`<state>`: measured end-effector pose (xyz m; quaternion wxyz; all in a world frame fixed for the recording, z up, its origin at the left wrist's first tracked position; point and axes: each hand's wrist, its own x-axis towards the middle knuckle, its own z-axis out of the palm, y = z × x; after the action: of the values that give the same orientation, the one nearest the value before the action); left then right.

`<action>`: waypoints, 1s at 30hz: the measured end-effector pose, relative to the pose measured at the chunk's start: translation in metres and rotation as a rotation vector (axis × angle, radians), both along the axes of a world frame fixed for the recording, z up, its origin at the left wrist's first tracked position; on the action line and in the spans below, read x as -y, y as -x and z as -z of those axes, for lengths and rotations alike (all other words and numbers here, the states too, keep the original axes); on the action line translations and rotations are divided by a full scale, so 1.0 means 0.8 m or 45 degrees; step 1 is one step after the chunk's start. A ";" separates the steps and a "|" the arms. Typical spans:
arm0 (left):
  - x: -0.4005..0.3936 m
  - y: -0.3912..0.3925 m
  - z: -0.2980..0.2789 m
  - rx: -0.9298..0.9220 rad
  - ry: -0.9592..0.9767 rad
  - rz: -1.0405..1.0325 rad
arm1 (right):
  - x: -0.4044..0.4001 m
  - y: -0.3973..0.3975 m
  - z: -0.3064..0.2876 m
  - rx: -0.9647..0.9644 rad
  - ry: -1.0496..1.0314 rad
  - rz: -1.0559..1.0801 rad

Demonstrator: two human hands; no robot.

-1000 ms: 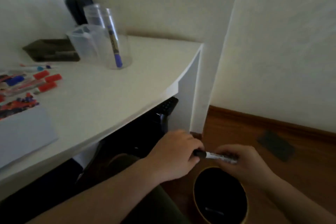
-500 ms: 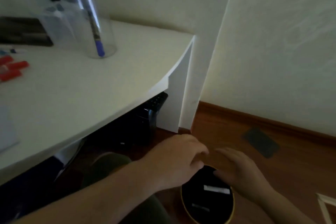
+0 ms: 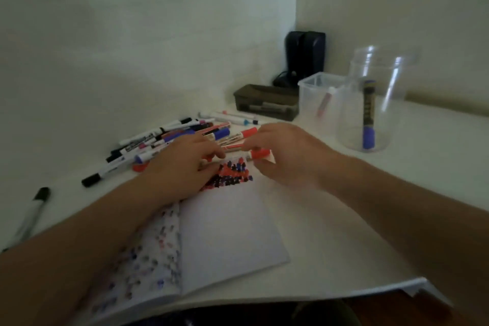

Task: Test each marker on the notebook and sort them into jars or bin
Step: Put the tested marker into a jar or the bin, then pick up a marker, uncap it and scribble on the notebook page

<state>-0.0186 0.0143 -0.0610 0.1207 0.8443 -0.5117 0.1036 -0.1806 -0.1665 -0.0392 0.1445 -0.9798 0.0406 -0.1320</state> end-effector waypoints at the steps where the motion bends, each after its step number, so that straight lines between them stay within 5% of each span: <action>1: -0.007 -0.008 0.005 0.007 0.010 -0.019 | 0.000 -0.033 -0.002 -0.115 0.064 0.023; 6: -0.021 -0.019 0.023 -0.079 0.171 -0.018 | -0.002 -0.098 -0.001 -0.433 0.223 0.112; 13: -0.024 -0.020 0.020 -0.189 0.246 0.020 | 0.004 -0.063 -0.012 -0.530 0.308 0.176; 16: -0.029 -0.014 0.019 -0.220 0.364 0.013 | 0.015 -0.050 -0.022 -0.188 -0.124 0.159; 18: -0.032 -0.010 0.016 -0.204 0.396 0.011 | 0.008 -0.048 -0.023 0.144 -0.712 0.036; 21: -0.041 0.000 0.007 -0.240 0.374 0.082 | -0.019 -0.055 -0.008 0.270 -1.439 -0.215; 30: -0.036 0.014 0.009 -0.343 0.261 0.174 | -0.058 -0.068 0.021 0.250 -1.555 -0.180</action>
<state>-0.0301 0.0431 -0.0685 0.2804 0.7971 -0.5338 0.0325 -0.1262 -0.1199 -0.0563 0.6904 -0.7038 0.0305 -0.1644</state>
